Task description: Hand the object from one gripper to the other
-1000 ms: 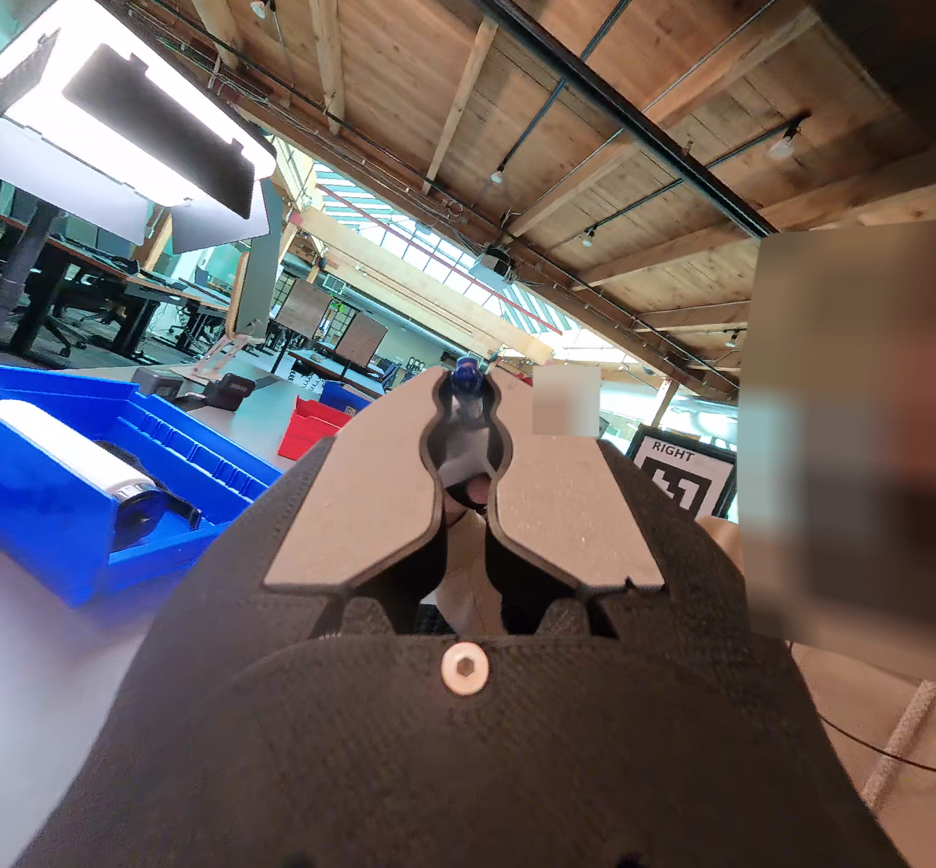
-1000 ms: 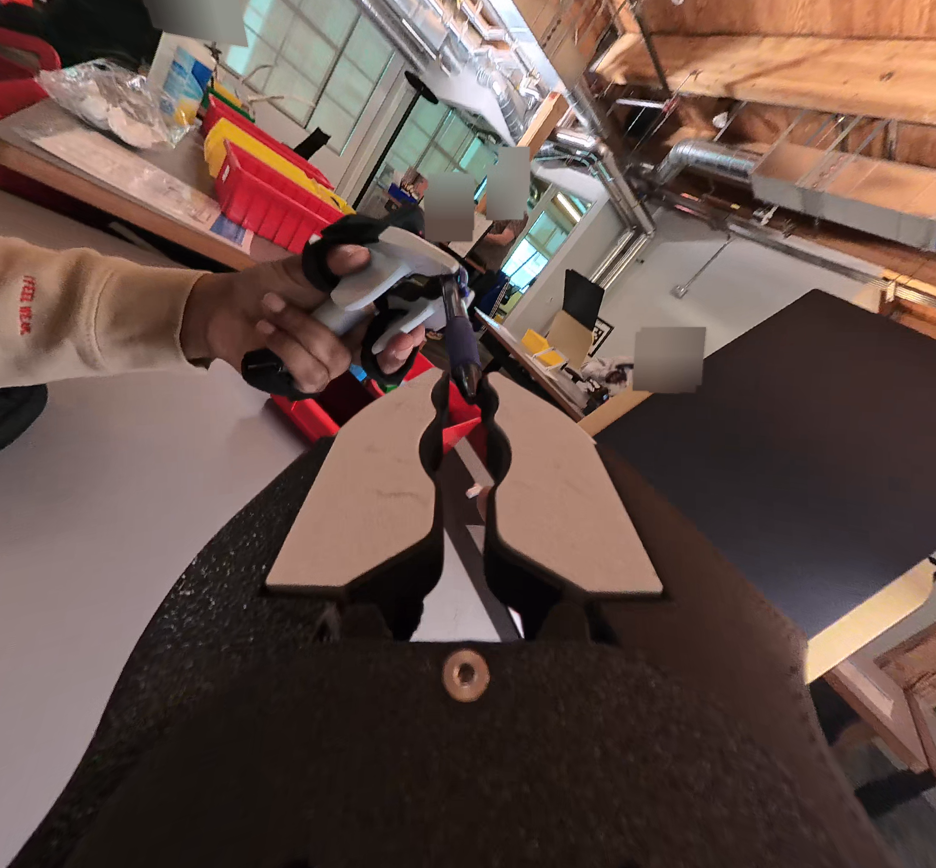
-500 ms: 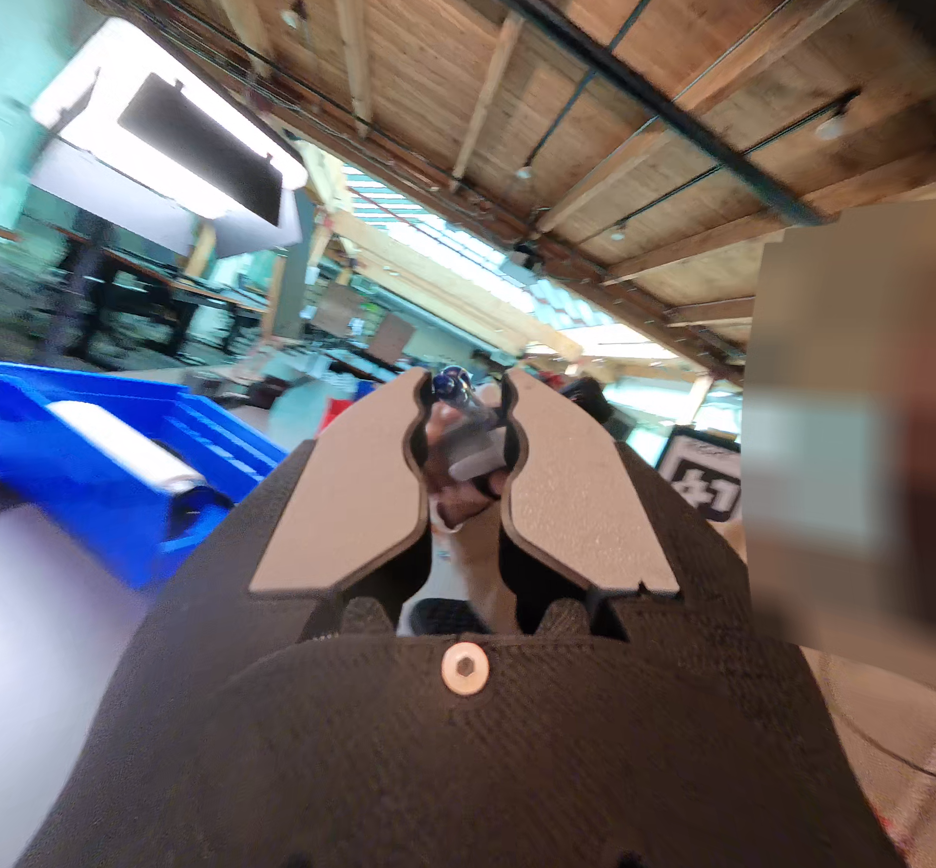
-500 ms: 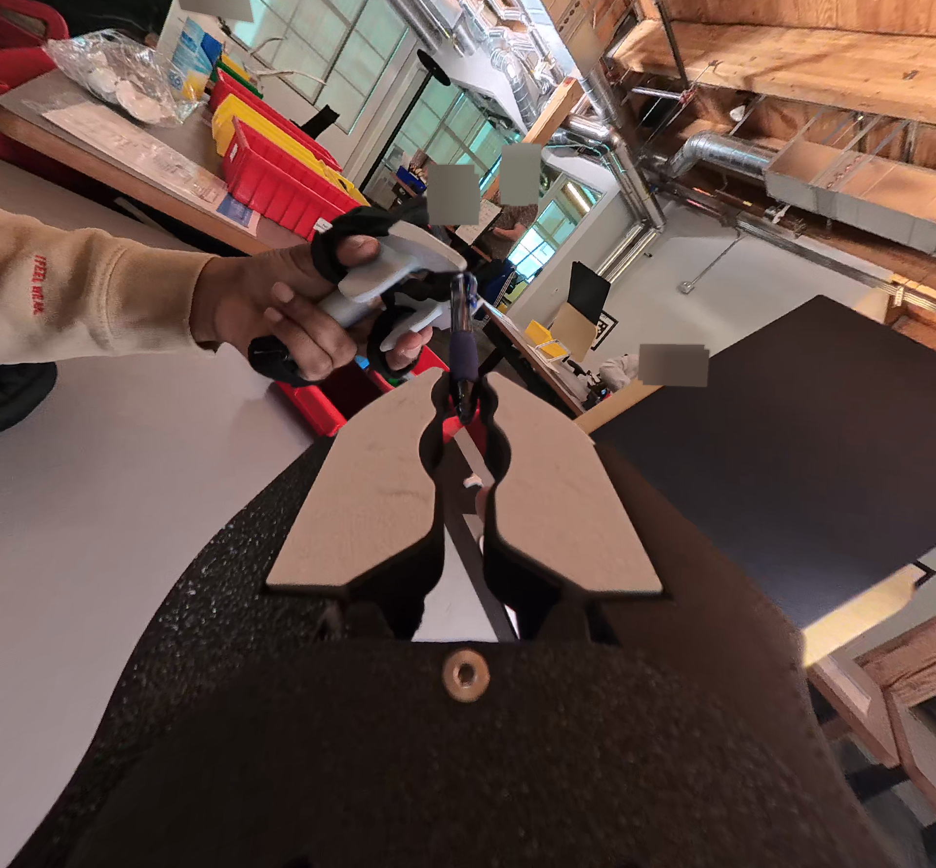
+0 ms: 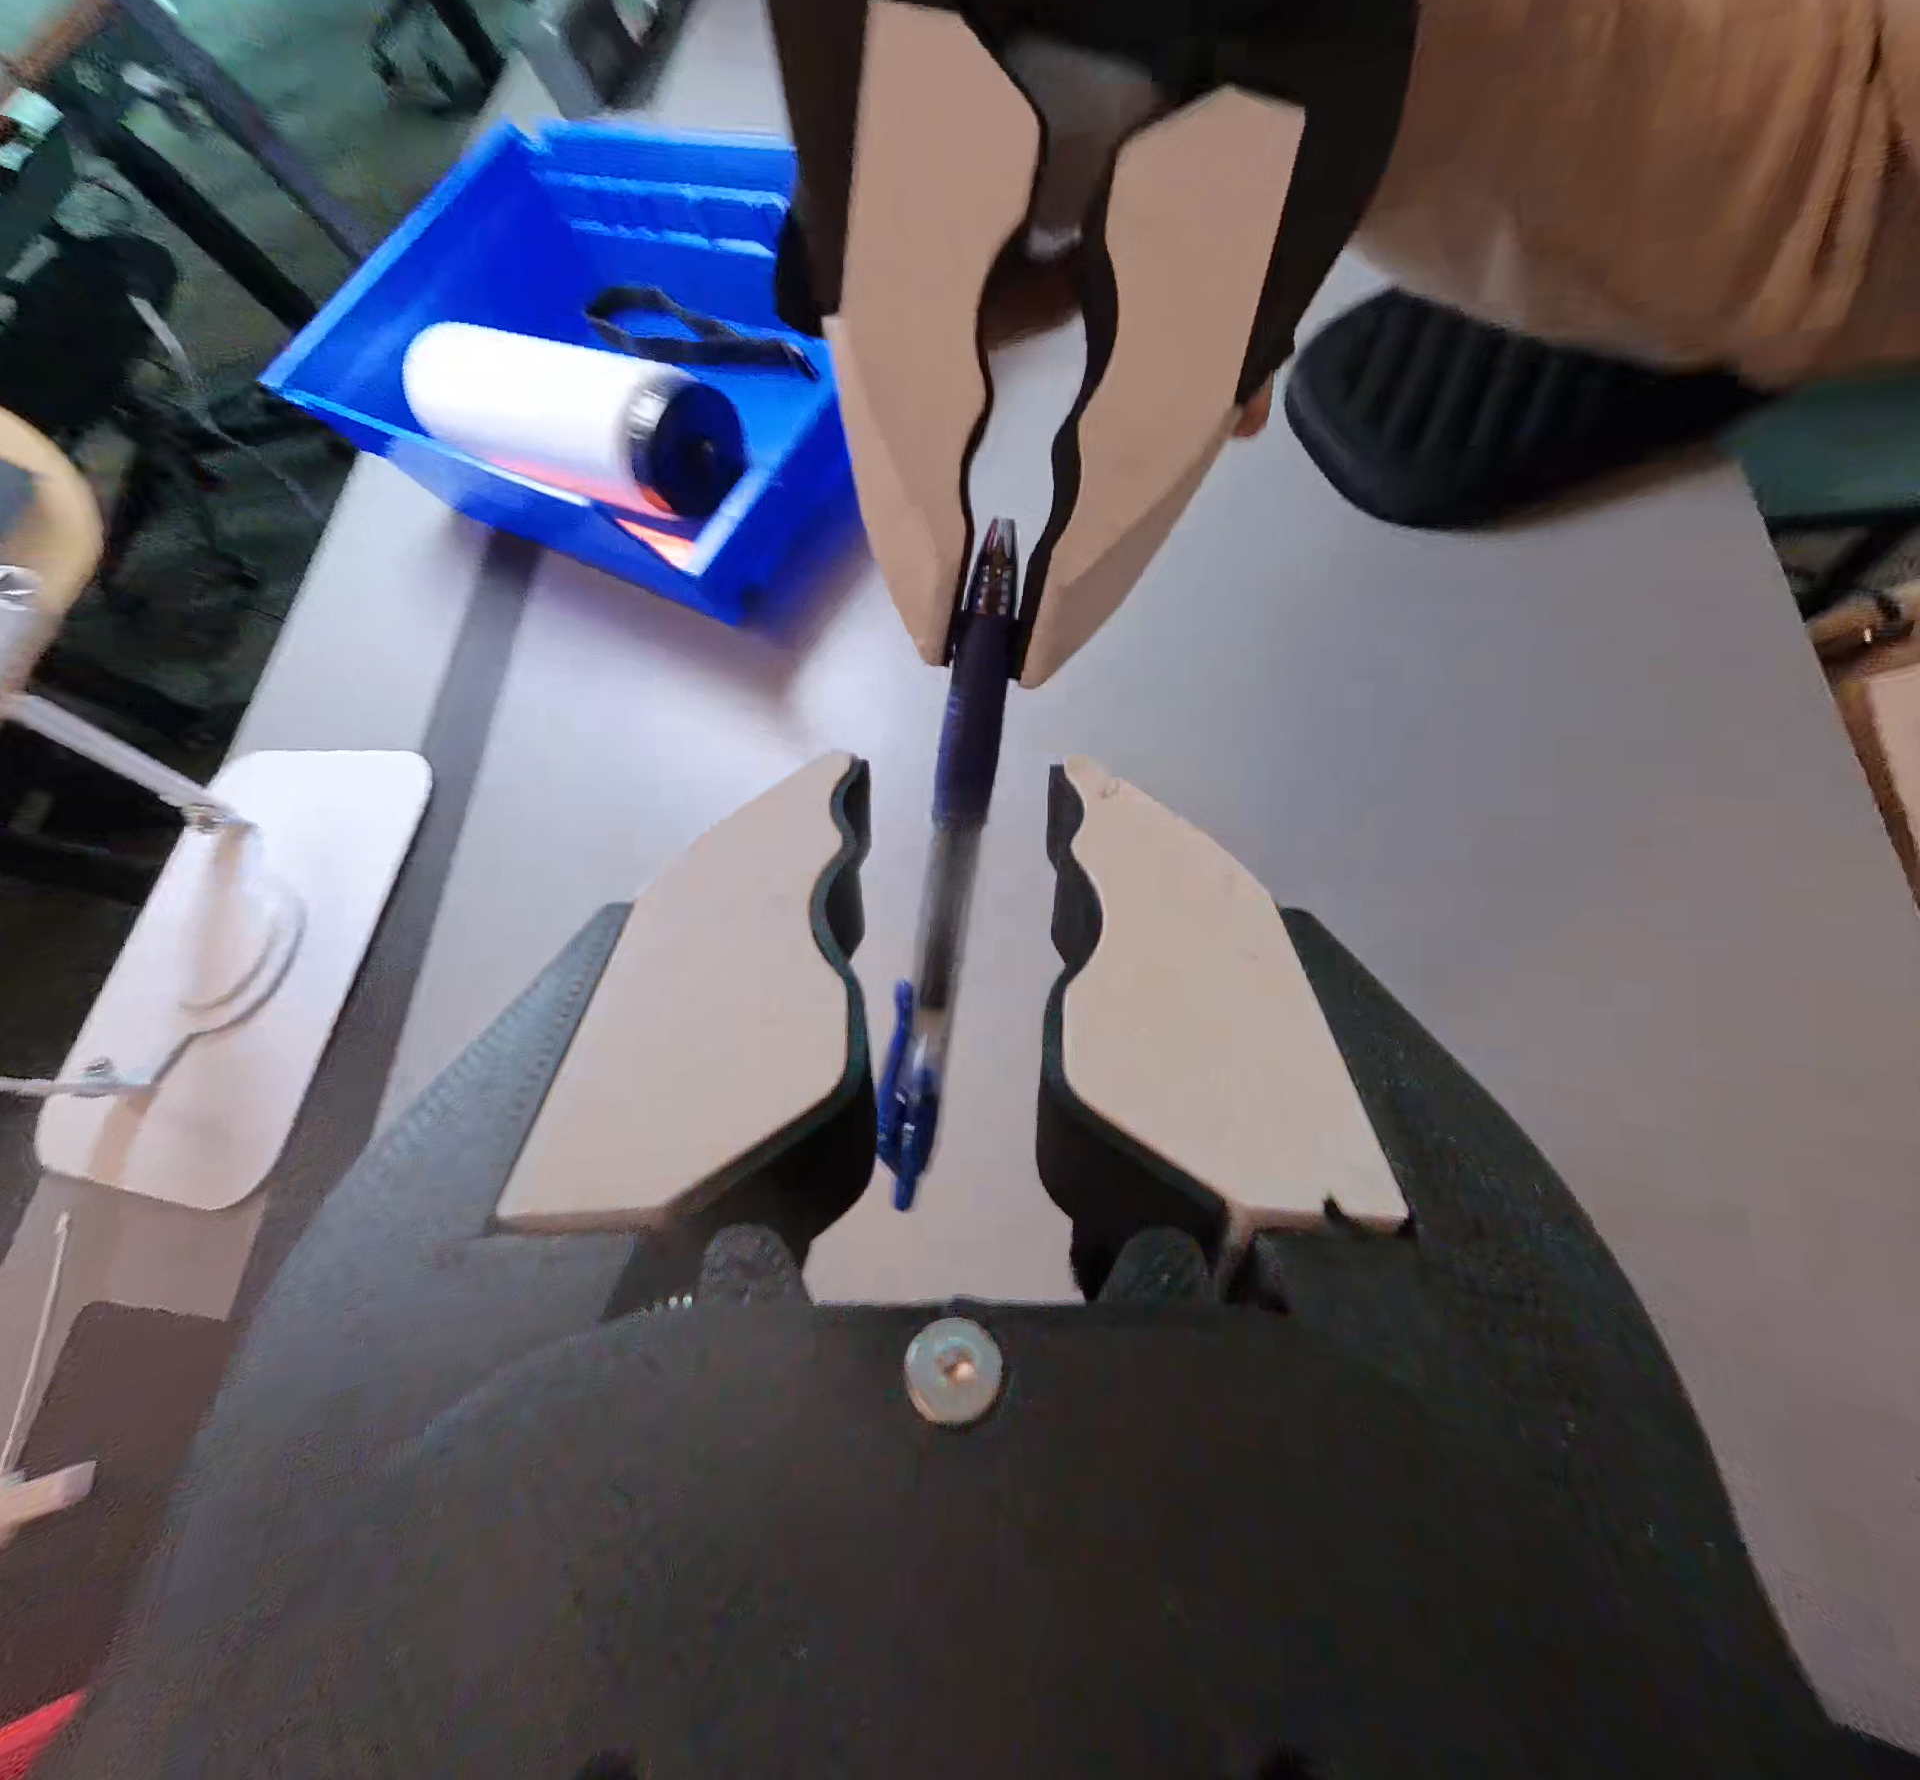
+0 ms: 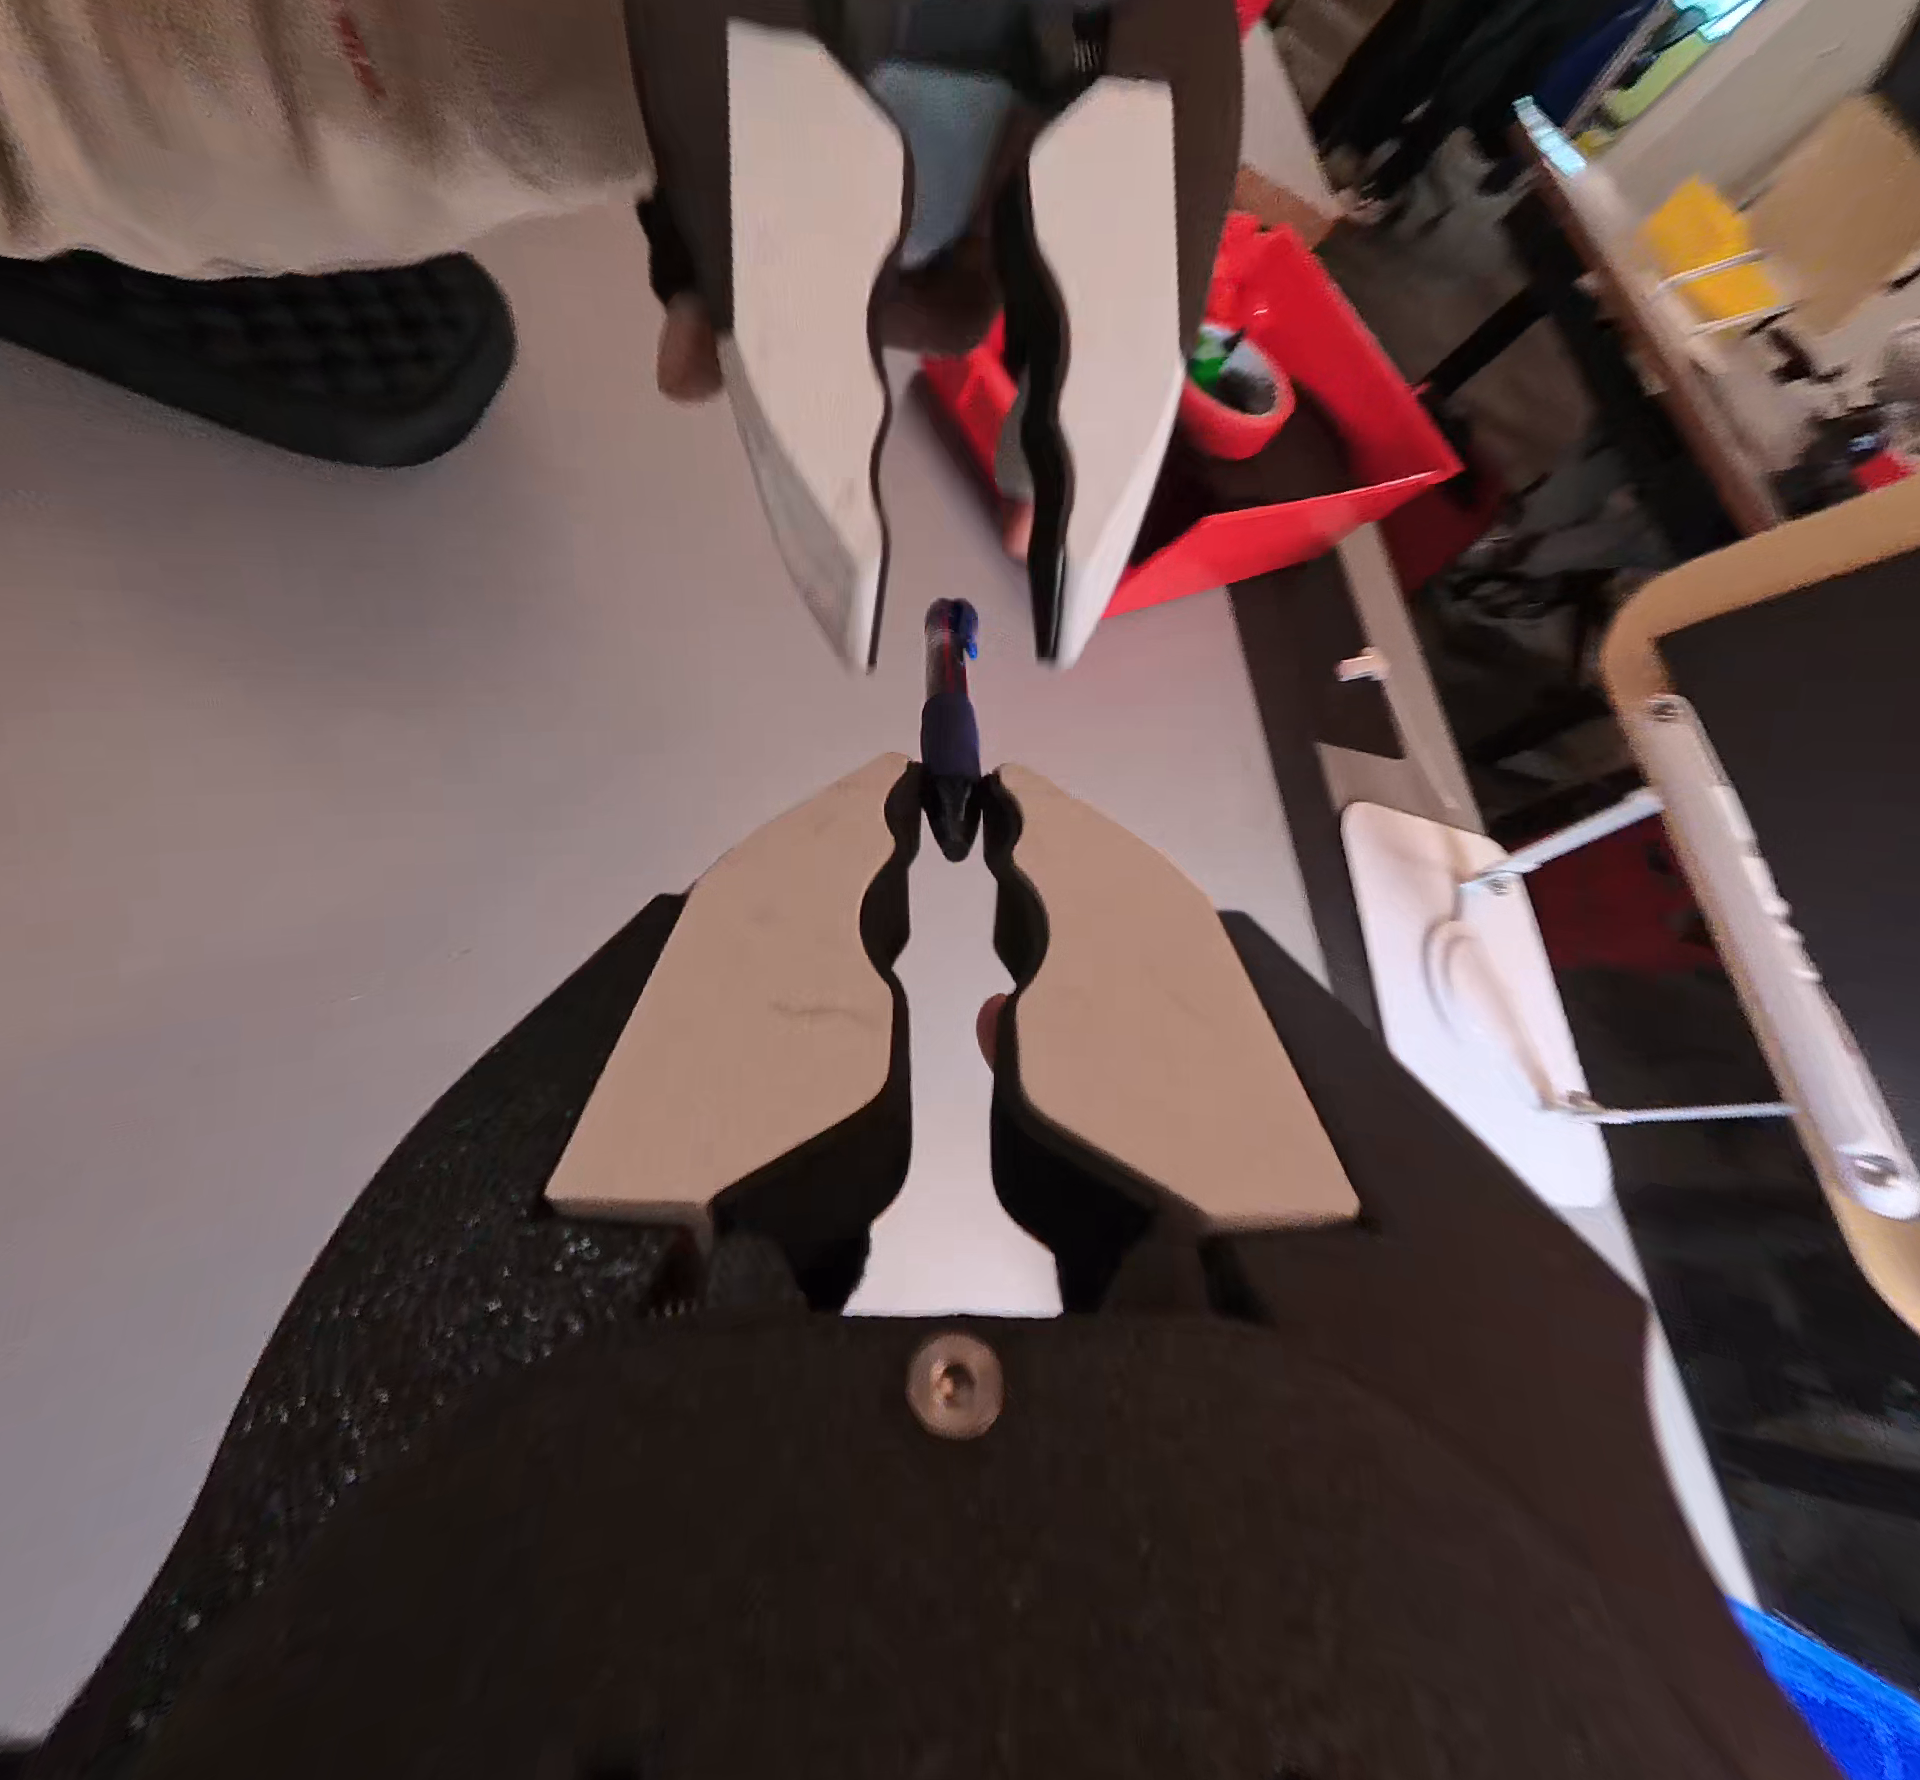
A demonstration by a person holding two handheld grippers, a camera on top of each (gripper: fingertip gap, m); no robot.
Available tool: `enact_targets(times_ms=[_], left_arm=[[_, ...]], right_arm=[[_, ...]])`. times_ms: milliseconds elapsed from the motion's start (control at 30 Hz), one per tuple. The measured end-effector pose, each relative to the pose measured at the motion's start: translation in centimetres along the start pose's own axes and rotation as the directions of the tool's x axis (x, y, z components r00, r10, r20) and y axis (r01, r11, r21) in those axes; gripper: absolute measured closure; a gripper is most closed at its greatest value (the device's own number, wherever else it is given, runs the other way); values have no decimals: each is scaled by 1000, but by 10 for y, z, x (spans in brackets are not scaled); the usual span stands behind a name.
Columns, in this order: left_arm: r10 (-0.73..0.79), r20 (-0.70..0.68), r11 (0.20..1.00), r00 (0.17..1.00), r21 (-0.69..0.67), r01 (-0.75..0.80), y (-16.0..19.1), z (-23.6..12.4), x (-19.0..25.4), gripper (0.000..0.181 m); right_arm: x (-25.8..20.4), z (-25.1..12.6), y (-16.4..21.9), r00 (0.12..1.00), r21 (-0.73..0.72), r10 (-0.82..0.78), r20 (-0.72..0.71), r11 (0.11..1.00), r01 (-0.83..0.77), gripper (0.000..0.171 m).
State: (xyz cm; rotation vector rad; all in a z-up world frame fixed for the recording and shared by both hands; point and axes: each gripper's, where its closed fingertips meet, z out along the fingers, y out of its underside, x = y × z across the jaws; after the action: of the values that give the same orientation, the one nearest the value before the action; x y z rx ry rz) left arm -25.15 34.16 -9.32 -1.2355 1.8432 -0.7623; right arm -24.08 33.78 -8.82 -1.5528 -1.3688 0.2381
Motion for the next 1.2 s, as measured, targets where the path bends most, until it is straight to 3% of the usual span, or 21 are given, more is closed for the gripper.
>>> enact_targets(times_ms=[133, 267, 333, 400, 500, 600, 700, 833, 1033, 1067, 1200], left_arm=[[11, -113, 1000, 994, -14, -13, 4, 20, 20, 169], [-59, -135, 992, 989, 102, 73, -13, 23, 18, 169], [-172, -174, 948, 970, 239, 211, -29, 12, 6, 170], [-253, -217, 876, 943, 363, 318, -41, -3, -8, 170], [-316, -288, 781, 904, 462, 420, -52, -21, -19, 169], [-326, -309, 762, 893, 473, 442, -55, -21, -18, 169], [-326, -315, 751, 891, 486, 447, -58, -20, -17, 170], [-311, -313, 756, 898, 490, 433, -58, -25, -16, 149], [-289, -367, 804, 884, 408, 432, -50, -4, 1, 160], [-287, -347, 812, 893, 407, 419, -49, 0, 1, 170], [-304, -295, 797, 906, 442, 411, -52, -5, -10, 171]], right_arm=[[-21, 1, 4, 989, -31, 46, 142, 999, -42, 160], [-15, -8, -7, 986, 58, 74, 149, 995, -84, 160], [7, -20, -25, 990, 220, 127, 67, 966, -138, 153], [22, -35, -36, 970, 361, 227, 89, 900, -244, 148], [30, -32, -28, 951, 386, 286, 114, 870, -308, 146], [18, -14, -33, 932, 388, 304, 195, 849, -358, 145], [14, 0, -37, 935, 396, 304, 180, 848, -352, 159], [23, -19, -46, 915, 468, 336, 225, 786, -404, 161], [24, -24, -52, 907, 492, 347, 239, 762, -421, 161], [23, -22, -53, 907, 495, 347, 237, 760, -421, 161], [32, -26, -52, 905, 514, 374, 204, 746, -424, 160]])
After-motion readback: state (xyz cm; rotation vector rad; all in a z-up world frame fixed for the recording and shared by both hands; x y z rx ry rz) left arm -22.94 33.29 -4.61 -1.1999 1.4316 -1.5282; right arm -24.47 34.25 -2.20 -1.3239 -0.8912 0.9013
